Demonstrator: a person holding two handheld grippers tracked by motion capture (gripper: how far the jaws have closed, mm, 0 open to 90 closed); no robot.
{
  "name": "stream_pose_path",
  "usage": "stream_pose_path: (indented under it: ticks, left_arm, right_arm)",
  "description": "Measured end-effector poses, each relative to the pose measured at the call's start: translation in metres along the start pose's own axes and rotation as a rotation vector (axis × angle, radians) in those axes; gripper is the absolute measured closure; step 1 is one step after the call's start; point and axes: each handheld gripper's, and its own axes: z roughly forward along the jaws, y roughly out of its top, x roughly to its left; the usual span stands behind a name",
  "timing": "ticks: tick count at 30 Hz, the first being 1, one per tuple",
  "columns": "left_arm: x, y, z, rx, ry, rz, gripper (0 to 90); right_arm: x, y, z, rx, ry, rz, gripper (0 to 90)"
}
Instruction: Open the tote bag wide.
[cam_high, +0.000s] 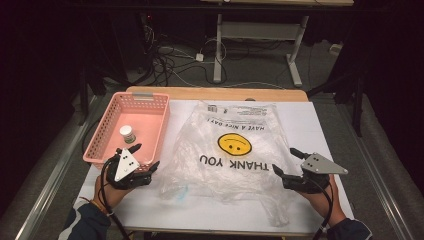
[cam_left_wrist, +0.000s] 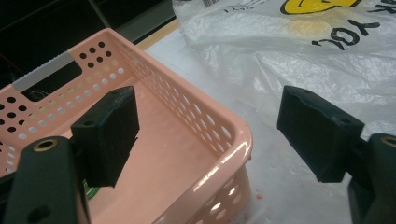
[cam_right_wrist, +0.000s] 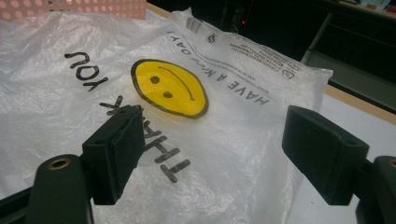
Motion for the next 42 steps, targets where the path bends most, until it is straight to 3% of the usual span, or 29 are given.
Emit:
stream_pose_path:
  ticks: [6, 15, 17, 20, 23, 30, 33, 34, 35, 36, 42]
  left_arm:
    - [0.000, 0.001, 0.000, -0.005, 0.001, 0.004, 20.6]
    - [-0.001, 0.000, -0.001, 0.006, -0.007, 0.002, 20.6]
    - [-0.002, -0.001, -0.004, 0.005, -0.010, 0.003, 20.6]
    - [-0.002, 0.000, -0.007, -0.010, -0.005, 0.009, 20.5]
    - [-0.002, 0.000, -0.006, -0.011, -0.011, -0.004, 20.5]
    - [-0.001, 0.001, -0.002, -0.004, -0.011, -0.004, 20.5]
    - [-0.004, 0.000, -0.002, 0.004, -0.020, -0.008, 20.5]
    - [-0.004, 0.000, -0.002, 0.004, -0.020, -0.008, 20.6]
    - [-0.003, 0.000, -0.002, 0.007, -0.023, -0.011, 20.6]
    - [-0.003, 0.000, -0.001, 0.011, -0.025, -0.014, 20.5]
    - [-0.003, -0.001, 0.000, 0.013, -0.039, -0.011, 20.6]
  right_arm:
    - [-0.001, 0.000, 0.002, 0.022, -0.009, -0.014, 24.9]
    - [-0.010, 0.002, 0.004, 0.037, -0.059, -0.021, 30.3]
    - [-0.016, 0.006, 0.007, 0.050, -0.096, -0.024, 32.9]
    - [-0.027, 0.011, 0.012, 0.044, -0.108, -0.004, 36.2]
    - [-0.038, 0.019, 0.020, 0.068, -0.115, -0.032, 37.7]
    - [-0.070, 0.037, 0.058, 0.140, -0.130, -0.027, 38.1]
    - [-0.085, 0.041, 0.080, 0.193, -0.109, 0.022, 37.8]
    - [-0.085, 0.041, 0.080, 0.193, -0.109, 0.022, 37.8]
    - [-0.090, 0.041, 0.087, 0.196, -0.128, 0.031, 39.5]
    - [-0.100, 0.040, 0.106, 0.229, -0.138, 0.068, 39.6]
    - [-0.120, 0.036, 0.150, 0.341, -0.195, 0.146, 45.4]
